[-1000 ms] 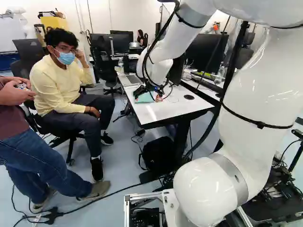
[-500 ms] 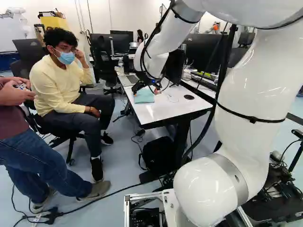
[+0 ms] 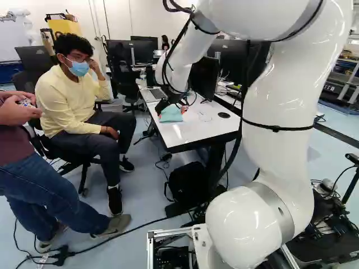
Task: Clean the table with the green towel
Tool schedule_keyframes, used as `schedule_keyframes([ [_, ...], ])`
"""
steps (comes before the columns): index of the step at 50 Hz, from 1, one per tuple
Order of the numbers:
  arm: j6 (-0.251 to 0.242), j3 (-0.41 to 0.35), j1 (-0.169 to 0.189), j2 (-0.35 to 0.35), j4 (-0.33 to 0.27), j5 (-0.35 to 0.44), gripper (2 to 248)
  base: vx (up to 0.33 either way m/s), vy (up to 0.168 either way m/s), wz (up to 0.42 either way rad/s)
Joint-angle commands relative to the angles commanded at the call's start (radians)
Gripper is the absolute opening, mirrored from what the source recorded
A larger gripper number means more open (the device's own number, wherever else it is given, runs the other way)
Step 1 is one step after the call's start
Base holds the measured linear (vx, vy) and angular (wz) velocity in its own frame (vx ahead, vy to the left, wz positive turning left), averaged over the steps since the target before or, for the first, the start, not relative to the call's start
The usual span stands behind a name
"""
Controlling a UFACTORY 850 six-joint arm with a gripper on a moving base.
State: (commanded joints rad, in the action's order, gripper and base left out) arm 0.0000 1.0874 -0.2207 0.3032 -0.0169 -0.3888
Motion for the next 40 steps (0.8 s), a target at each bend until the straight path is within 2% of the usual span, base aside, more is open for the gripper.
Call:
schedule_keyframes([
  [23,0.000,0.133,-0.009,0.115,-0.008,-0.037,247,0.000,0.000,0.000],
  [40,0.000,0.222,0.009,0.182,-0.008,-0.037,247,0.000,0.000,0.000],
])
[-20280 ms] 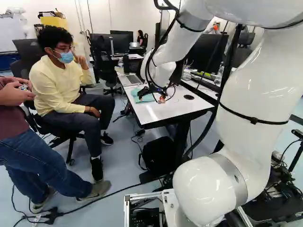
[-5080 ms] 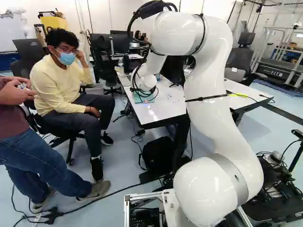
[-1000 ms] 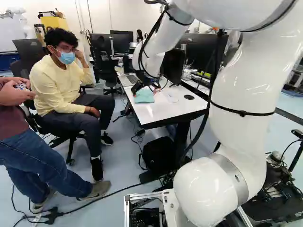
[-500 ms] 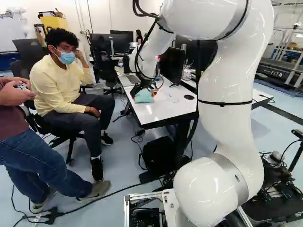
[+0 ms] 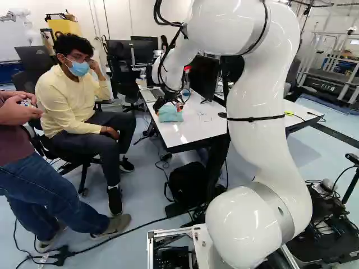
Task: Clean the table with the green towel
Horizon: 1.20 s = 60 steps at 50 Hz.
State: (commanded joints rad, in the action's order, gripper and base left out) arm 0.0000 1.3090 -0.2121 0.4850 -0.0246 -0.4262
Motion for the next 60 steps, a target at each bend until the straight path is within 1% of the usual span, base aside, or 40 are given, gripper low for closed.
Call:
schedule_keyframes([
  [14,0.000,0.071,0.022,0.052,0.000,0.000,247,0.000,0.000,0.000],
  [26,0.000,0.139,0.016,0.101,0.000,0.000,247,0.000,0.000,0.000],
  [33,0.000,0.155,0.014,0.112,0.000,0.000,247,0.000,0.000,0.000],
  [39,0.000,0.156,0.014,0.113,0.000,0.000,247,0.000,0.000,0.000],
  [43,0.000,0.145,0.014,0.105,0.000,0.000,247,0.000,0.000,0.000],
  [54,0.000,0.087,0.018,0.063,0.000,0.001,247,0.000,0.000,0.000],
  [60,0.000,0.053,0.017,0.039,-0.010,0.027,247,0.000,0.000,0.000],
])
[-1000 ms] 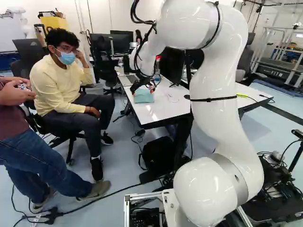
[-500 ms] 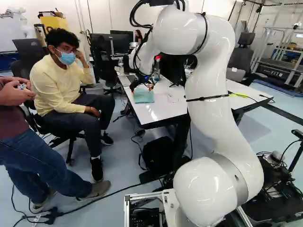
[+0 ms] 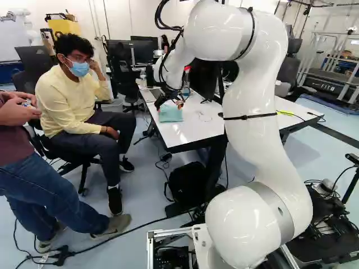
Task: Clean the table with the green towel
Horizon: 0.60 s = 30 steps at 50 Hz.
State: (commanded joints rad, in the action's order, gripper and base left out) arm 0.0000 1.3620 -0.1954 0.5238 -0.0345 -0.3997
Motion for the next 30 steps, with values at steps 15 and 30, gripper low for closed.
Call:
schedule_keyframes([
  [15,0.000,-0.082,-0.008,-0.061,-0.051,0.142,247,0.000,0.000,0.000],
  [30,0.000,-0.161,-0.006,-0.097,-0.108,0.300,247,0.000,0.000,0.000],
])
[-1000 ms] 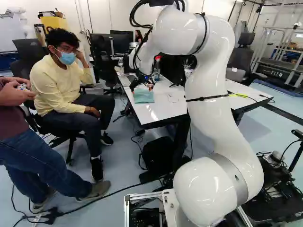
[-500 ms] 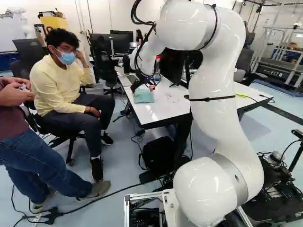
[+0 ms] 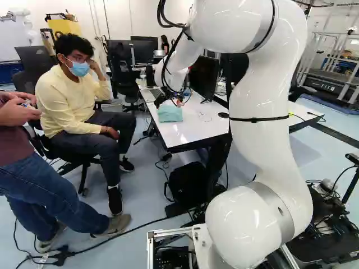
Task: Clean the table with the green towel
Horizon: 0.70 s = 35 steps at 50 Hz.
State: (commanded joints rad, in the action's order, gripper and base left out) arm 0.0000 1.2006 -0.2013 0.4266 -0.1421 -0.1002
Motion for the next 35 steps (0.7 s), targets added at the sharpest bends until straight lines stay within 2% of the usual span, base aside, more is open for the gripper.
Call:
schedule_keyframes([
  [35,0.000,-0.185,0.024,-0.076,-0.126,0.356,247,0.000,0.000,0.000],
])
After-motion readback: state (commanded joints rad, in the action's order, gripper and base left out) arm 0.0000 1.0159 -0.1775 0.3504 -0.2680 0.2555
